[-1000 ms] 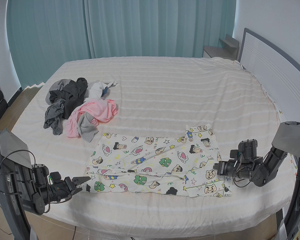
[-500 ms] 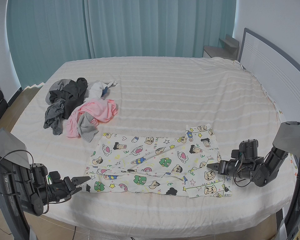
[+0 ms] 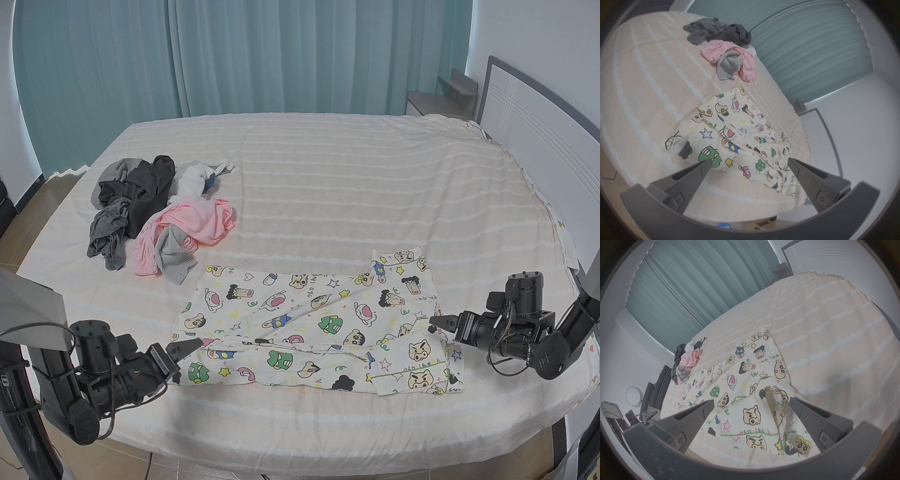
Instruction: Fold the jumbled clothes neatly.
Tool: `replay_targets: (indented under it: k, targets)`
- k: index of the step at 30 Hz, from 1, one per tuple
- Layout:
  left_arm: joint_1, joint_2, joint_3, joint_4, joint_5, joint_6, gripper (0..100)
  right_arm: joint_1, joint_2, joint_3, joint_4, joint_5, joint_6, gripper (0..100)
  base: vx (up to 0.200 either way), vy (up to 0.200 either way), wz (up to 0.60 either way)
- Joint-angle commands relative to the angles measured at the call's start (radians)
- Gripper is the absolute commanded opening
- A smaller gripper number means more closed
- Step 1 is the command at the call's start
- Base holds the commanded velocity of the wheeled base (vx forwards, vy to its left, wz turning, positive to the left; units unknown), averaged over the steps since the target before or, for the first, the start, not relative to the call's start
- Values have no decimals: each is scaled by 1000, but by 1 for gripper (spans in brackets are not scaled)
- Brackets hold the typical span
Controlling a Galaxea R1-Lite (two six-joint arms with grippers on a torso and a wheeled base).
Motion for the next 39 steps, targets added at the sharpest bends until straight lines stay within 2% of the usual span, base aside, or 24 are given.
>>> replay_targets:
  k: [1,2,3,5,7,8,9,15,17,19,24,28,29,33,34,39]
  targets:
    - [-217,139,-52,-16,249,-19,100,29,-181,140,-2,-33,7,100,0,0,0]
    - [-220,147,-53,-16,260,-19,100,29,-184,144,-2,-33,6,100,0,0,0]
    - [-237,182,-53,-16,326,-22,100,32,-197,167,-9,-34,6,100,0,0,0]
    - [-246,209,-53,-15,380,-24,100,35,-200,187,-35,-40,6,100,0,0,0]
    - [-246,209,-53,-15,380,-24,100,35,-200,187,-35,-40,6,100,0,0,0]
    - [-249,235,-47,-15,430,-27,100,36,-189,230,-89,-48,7,100,0,0,0]
    - [-249,238,-47,-15,446,-33,100,36,-184,248,-109,-48,7,100,0,0,0]
    - [-249,264,-69,-15,463,-62,100,36,-132,327,-247,-53,6,100,0,0,0]
    - [-249,264,-69,-15,463,-62,100,36,-132,327,-247,-53,6,100,0,0,0]
    - [-245,291,-102,-15,470,-64,100,36,-102,363,-336,-56,3,100,0,0,0]
    - [-245,310,-109,-15,472,-65,100,36,-74,394,-387,-53,4,100,0,0,0]
    - [-226,316,-158,-15,513,-94,100,36,-39,419,-425,-51,15,100,0,0,0]
    - [-223,324,-170,-15,522,-96,0,38,-37,423,-426,-51,23,100,0,0,0]
    - [-220,337,-188,-15,529,-96,0,44,-42,425,-426,-51,47,100,0,0,0]
    - [-218,339,-204,-15,533,-96,0,62,-46,431,-426,-51,101,100,0,0,0]
    - [-214,339,-208,-18,558,-96,0,104,-40,474,-425,-50,175,100,0,0,0]
